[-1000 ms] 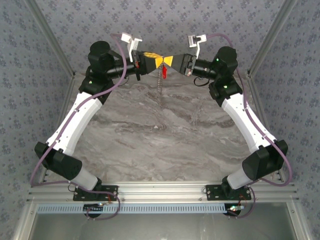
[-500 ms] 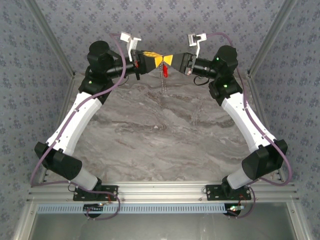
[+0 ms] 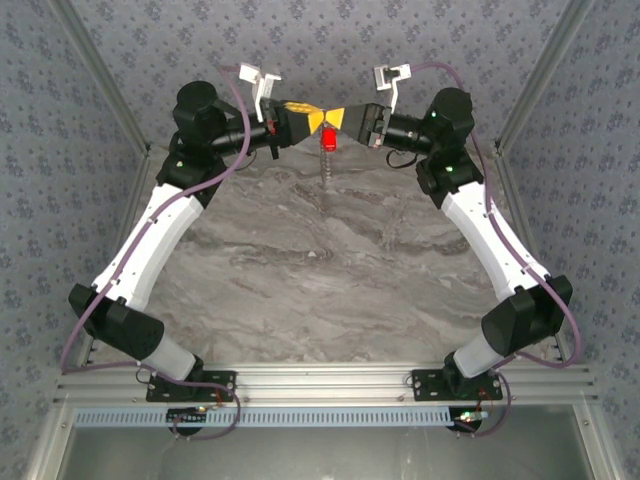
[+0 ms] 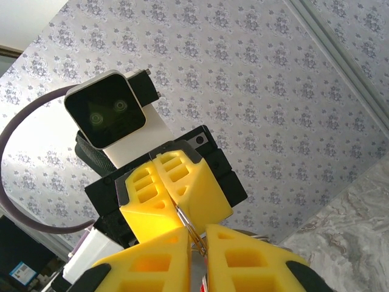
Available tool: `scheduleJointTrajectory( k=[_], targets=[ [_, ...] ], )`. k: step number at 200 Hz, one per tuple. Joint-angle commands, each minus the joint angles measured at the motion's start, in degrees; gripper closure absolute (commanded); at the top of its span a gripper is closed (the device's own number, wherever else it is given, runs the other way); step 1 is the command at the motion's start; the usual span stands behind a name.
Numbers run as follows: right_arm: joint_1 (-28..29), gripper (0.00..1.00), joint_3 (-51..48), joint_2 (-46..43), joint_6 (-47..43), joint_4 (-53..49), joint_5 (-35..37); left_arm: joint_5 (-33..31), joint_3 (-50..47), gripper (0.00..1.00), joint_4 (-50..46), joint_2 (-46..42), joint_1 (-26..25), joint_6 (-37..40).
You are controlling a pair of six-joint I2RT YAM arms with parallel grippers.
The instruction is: Put the keys on the keyring
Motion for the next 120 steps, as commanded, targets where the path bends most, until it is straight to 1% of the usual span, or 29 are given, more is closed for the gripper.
scheduleJointTrajectory(
  k=[1,21,32,39,47,52,71,86,99,120],
  targets=[
    [0.0,0.84,2.3,0.2,0.1,1.3,0.8,3.1,0.8,1.00,1.3,-1.8,-0.3,0.2],
    [0.0,0.88,2.4,0.4,0.3,1.4,0.7,3.1,0.8,1.00,1.3,-1.7,-0.3,0.2],
    [0.0,0.88,2.3,0.3,0.3,1.6,0.7,3.3,0.8,1.00,1.3,-1.7,-0.3,0.1],
    [-0.1,0.86,2.3,0.4,0.4,1.6,0.8,3.4,0.8,1.00,1.3,-1.7,-0.3,0.0],
    [0.0,0.79,2.4,0.4,0.5,1.7,0.8,3.6,0.7,1.00,1.3,-1.7,-0.3,0.0],
    [0.1,0.76,2.4,0.4,0.4,1.7,0.9,3.6,0.7,1.00,1.3,-1.7,-0.3,-0.1],
    [0.1,0.76,2.4,0.5,0.5,1.8,1.0,3.7,0.7,1.00,1.3,-1.8,-0.3,-0.1],
    [0.1,0.80,2.4,0.5,0.4,1.8,1.0,3.7,0.7,1.00,1.3,-1.8,-0.3,-0.2],
    [0.1,0.87,2.4,0.5,0.4,1.8,1.0,3.7,0.6,1.00,1.2,-1.8,-0.3,-0.2],
    [0.1,0.95,2.2,0.4,0.4,1.9,0.7,3.7,0.6,1.00,1.0,-1.9,-0.3,-0.2]
  ],
)
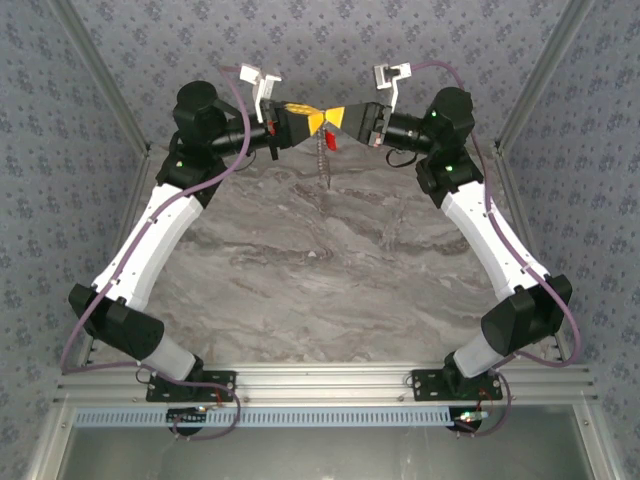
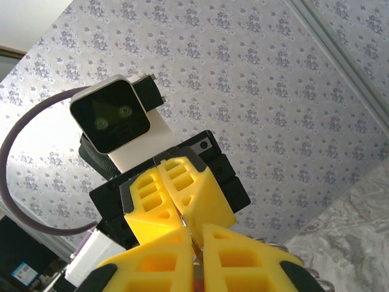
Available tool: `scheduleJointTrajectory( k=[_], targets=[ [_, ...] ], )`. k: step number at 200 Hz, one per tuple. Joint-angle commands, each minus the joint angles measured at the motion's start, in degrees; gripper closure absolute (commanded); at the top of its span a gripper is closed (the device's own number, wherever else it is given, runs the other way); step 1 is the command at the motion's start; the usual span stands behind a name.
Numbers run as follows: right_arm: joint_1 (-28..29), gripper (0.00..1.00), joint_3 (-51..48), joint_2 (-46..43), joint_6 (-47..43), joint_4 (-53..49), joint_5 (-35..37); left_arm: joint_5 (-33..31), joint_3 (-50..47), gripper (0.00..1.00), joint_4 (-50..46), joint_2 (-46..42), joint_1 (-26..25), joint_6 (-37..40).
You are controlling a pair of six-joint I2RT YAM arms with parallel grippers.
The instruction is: Put the keys on the keyring
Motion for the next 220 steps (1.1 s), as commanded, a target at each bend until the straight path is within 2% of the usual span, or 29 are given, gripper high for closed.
scheduleJointTrajectory(
  k=[1,15,63,98,122,134,196,220],
  targets=[
    [0.0,0.95,1.9,0.2,0.2,1.4,0.8,2.9,0.6,1.00,1.5,-1.9,-0.5,-0.2],
    [0.2,1.00,1.9,0.2,0.2,1.5,0.4,2.8,0.6,1.00,1.5,-2.0,-0.5,-0.1],
    [0.2,1.00,2.9,-0.1,-2.8,-2.4,-0.7,1.9,1.1,1.00,-0.6,-2.1,-0.5,0.8],
    [-0.3,1.00,8.2,-0.9,-17.0,-20.9,-0.3,-0.2,2.9,0.65,-8.3,-3.0,0.3,6.3],
    [-1.1,1.00,12.2,-0.8,-25.9,-32.1,0.7,-0.2,3.8,0.48,-13.1,-4.1,1.9,9.4],
    [-1.4,1.00,14.7,-0.4,-30.3,-38.0,1.4,0.0,5.1,0.44,-17.1,-4.2,2.7,11.8],
    [0.3,1.00,27.0,2.5,-48.9,-63.0,9.3,1.6,7.5,0.41,-24.6,-3.7,3.2,18.6],
    [2.2,1.00,31.8,4.1,-54.2,-70.6,12.4,2.9,7.6,0.45,-25.1,-3.3,3.2,19.7]
  ],
)
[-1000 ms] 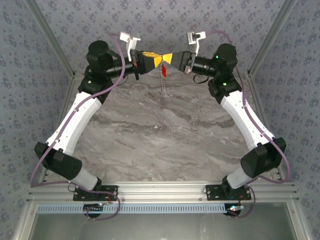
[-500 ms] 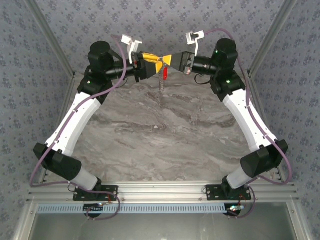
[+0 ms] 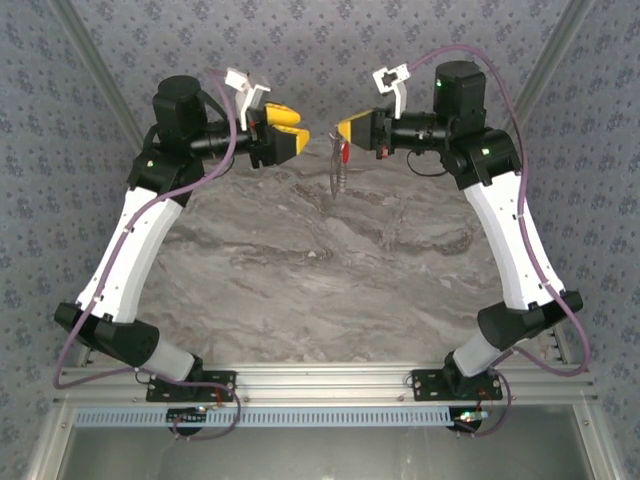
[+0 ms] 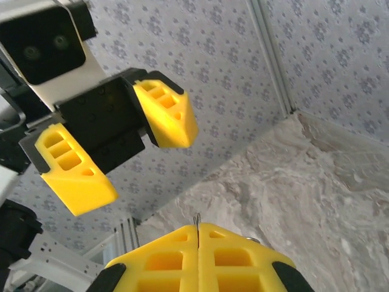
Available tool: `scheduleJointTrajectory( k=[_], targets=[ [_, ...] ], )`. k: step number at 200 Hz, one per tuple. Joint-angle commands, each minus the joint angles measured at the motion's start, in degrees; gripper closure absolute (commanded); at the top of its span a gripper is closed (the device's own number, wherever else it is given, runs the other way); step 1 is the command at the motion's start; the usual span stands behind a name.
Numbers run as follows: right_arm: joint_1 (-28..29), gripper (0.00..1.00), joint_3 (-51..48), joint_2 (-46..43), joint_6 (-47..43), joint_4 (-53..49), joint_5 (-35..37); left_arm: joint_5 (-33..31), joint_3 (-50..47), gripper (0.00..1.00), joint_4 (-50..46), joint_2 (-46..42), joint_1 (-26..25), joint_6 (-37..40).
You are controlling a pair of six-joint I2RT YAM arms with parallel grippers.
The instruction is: Put the keys on the keyring
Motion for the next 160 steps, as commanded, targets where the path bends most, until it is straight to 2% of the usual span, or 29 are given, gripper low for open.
scheduleJointTrajectory(
  k=[1,26,63,100,160],
  targets=[
    [1.9,1.00,5.5,1.6,-9.5,-11.8,4.4,2.5,1.6,0.45,-2.5,-0.6,-0.1,3.2],
    [3.8,1.00,7.8,2.3,-11.7,-15.3,6.4,5.3,2.7,0.56,-4.3,0.5,-0.2,3.7],
    [5.5,1.00,8.3,2.4,-12.2,-16.2,7.5,9.0,4.5,0.61,-7.2,2.3,-0.9,4.0],
    [6.5,1.00,9.1,2.8,-12.0,-16.0,7.7,10.4,5.6,0.63,-11.7,3.8,-1.8,5.8],
    [7.1,1.00,9.3,2.9,-11.3,-14.9,7.3,11.6,7.5,0.65,-12.6,5.4,-2.1,5.6]
  ],
)
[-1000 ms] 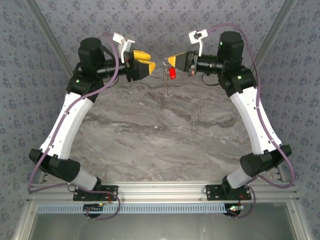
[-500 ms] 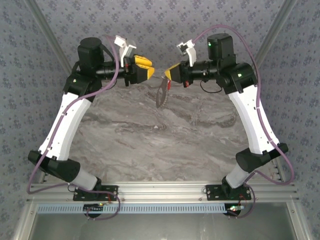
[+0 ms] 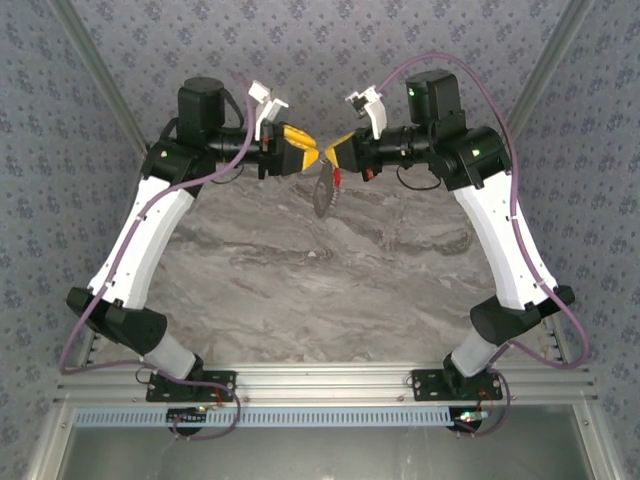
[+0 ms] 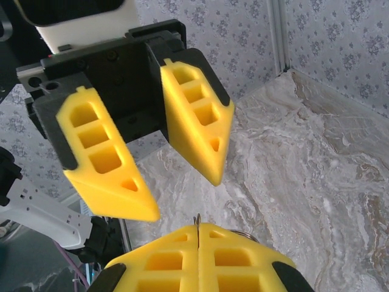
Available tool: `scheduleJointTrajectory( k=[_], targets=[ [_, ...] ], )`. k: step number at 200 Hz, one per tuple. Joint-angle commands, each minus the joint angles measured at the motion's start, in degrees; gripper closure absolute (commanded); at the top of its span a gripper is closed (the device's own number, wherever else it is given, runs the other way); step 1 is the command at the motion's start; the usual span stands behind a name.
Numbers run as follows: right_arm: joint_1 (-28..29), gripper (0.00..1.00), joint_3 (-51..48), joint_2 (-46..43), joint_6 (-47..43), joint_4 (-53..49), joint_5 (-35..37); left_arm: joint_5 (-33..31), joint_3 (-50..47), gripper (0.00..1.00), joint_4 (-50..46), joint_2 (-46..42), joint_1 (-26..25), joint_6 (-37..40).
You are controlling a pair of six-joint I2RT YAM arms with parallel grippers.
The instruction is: Put the keys on the keyring
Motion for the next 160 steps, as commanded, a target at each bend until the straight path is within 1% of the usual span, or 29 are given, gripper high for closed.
scheduleJointTrajectory(
  k=[1,63,128,160],
  targets=[
    [0.5,1.00,2.0,0.3,-0.4,0.5,-0.2,2.7,3.1,0.65,-0.9,0.6,-0.4,0.9],
    [0.6,1.00,2.1,0.8,-0.2,1.1,-0.8,3.9,5.1,0.67,-2.7,2.6,-1.4,0.9],
    [0.0,1.00,1.7,0.4,0.1,1.4,-1.1,3.5,5.3,0.68,-5.3,3.4,-1.6,2.7],
    [-0.4,1.00,0.9,0.1,0.8,2.6,-1.9,4.4,5.4,0.77,-5.4,3.6,-1.6,2.7]
  ],
)
